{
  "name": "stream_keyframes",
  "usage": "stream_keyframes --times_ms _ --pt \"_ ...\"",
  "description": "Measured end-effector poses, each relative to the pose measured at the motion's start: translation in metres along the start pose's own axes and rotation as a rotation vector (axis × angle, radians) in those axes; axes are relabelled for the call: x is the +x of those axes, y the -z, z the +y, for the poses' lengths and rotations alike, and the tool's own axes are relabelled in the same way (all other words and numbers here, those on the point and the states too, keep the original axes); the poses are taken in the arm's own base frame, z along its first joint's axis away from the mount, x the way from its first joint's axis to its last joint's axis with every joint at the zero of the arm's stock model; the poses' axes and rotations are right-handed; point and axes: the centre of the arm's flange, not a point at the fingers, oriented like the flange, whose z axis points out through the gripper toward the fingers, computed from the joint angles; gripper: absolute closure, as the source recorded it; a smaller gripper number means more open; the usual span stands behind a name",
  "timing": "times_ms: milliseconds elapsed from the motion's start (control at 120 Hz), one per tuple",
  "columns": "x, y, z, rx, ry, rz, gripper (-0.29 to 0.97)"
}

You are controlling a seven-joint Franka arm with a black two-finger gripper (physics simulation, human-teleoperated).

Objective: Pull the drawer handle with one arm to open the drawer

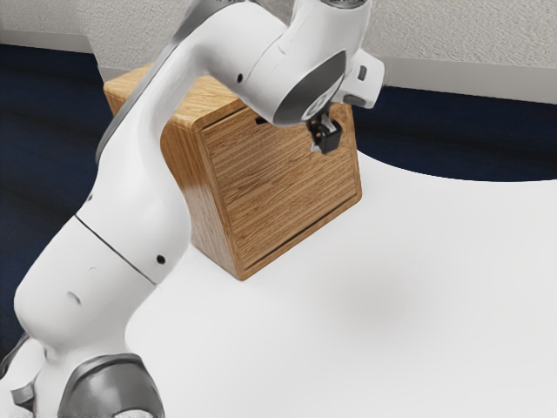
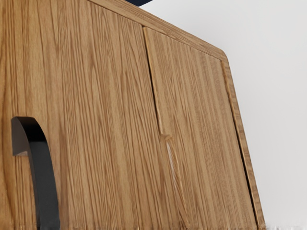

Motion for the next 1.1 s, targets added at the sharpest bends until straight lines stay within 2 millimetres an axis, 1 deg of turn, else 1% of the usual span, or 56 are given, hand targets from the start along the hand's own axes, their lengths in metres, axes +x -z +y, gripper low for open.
stream_keyframes --times_ms 50,125,167,192,275,325,383,417,442,467,500,508,542,592,667,708,733,775,817,892,933,950,1025,1067,1100 --pt "-0.002 -0.005 -0.003 -0.004 0.001 -0.004 0.0" --pt "0.001 -0.014 0.001 -0.015 -0.014 -0.016 0.0" --pt "0.002 -0.019 0.004 -0.021 -0.021 -0.023 -0.03" --pt "0.003 -0.022 0.006 -0.025 -0.026 -0.028 -0.07" --pt "0.005 -0.03 0.012 -0.039 -0.039 -0.035 -0.12" --pt "0.006 -0.03 0.014 -0.045 -0.044 -0.034 -0.1" --pt "0.006 -0.031 0.015 -0.049 -0.05 -0.036 0.01" --pt "0.007 -0.031 0.017 -0.049 -0.054 -0.038 0.03" --pt "0.007 -0.031 0.018 -0.05 -0.059 -0.04 0.01" --pt "0.008 -0.031 0.021 -0.051 -0.064 -0.041 0.05" --pt "0.009 -0.029 0.022 -0.051 -0.068 -0.038 0.13" --pt "0.009 -0.028 0.022 -0.051 -0.069 -0.038 0.12" --pt "0.009 -0.025 0.023 -0.051 -0.074 -0.036 0.17" --pt "0.009 -0.021 0.024 -0.051 -0.079 -0.033 0.21" --pt "0.015 -0.01 0.035 -0.047 -0.095 -0.018 0.33" --pt "0.017 -0.005 0.04 -0.051 -0.102 -0.005 0.35" --pt "0.019 -0.003 0.042 -0.054 -0.105 0.002 0.33" --pt "0.02 -0.001 0.045 -0.058 -0.108 0.01 0.34" --pt "0.022 0.002 0.049 -0.06 -0.113 0.018 0.31" --pt "0.024 0.009 0.054 -0.063 -0.119 0.031 0.33" --pt "0.025 0.014 0.055 -0.069 -0.121 0.043 0.36" --pt "0.025 0.015 0.055 -0.07 -0.121 0.045 0.4" --pt "0.026 0.022 0.059 -0.073 -0.126 0.058 0.36" --pt "0.027 0.027 0.06 -0.076 -0.127 0.066 0.4" --pt "0.027 0.029 0.061 -0.077 -0.129 0.069 0.32"
